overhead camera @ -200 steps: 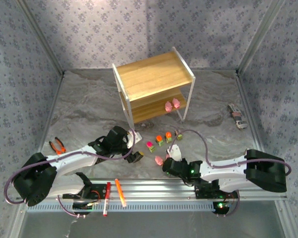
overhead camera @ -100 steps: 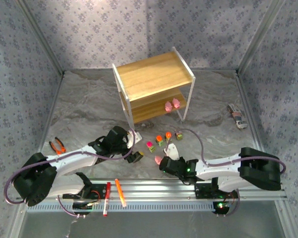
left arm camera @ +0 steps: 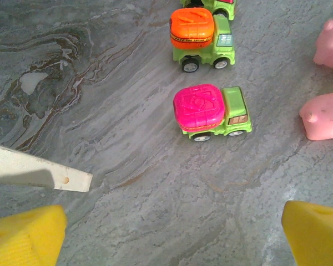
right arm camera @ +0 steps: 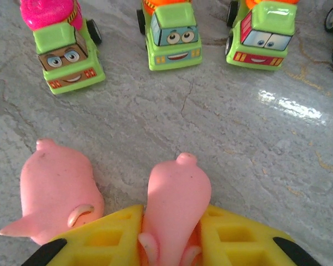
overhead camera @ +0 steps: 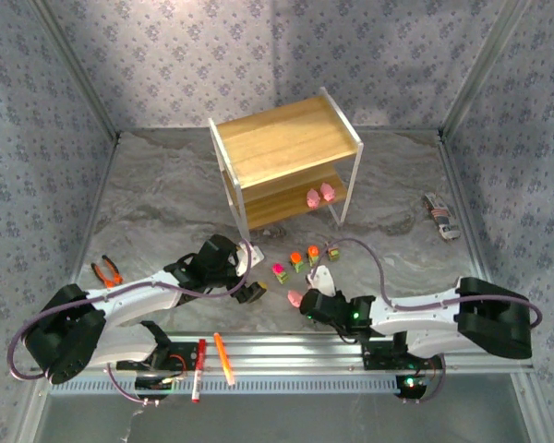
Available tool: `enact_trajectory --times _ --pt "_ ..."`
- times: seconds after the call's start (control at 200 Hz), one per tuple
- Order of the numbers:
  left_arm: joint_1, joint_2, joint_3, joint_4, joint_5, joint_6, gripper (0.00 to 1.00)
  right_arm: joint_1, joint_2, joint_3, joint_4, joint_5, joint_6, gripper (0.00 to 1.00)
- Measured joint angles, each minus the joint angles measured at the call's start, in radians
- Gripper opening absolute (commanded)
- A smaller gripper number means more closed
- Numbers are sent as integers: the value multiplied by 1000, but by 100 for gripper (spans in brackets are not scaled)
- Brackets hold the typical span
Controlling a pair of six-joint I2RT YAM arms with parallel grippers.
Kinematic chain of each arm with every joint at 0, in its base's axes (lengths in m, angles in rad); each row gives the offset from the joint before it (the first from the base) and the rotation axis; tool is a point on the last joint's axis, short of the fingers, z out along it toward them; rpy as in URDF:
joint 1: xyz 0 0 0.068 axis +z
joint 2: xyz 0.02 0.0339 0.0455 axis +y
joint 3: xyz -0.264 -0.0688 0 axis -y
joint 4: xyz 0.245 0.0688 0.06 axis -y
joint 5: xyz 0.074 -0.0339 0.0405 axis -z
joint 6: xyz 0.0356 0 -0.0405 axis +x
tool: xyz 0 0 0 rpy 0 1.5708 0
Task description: Place and organize the plastic toys onto the shelf
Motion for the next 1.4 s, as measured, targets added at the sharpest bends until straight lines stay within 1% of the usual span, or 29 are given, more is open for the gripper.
enact_trajectory --times 0.3,0.505,0.705,1.014,1.249,1.399 --pt "0 0 0 0 0 0 100 4 -148 13 -134 19 -1 27" --pt "0 0 0 0 0 0 100 -25 -200 83 -227 27 -32 26" --pt "0 0 0 0 0 0 100 -78 -200 170 -276 26 -103 26" --pt "0 0 0 0 -1 0 100 -205 -188 307 -304 -5 -246 25" --pt "0 0 0 0 -1 0 100 -304 -108 414 -299 -54 -336 25" --pt "0 0 0 0 0 0 100 -336 -36 486 -291 -82 -377 25"
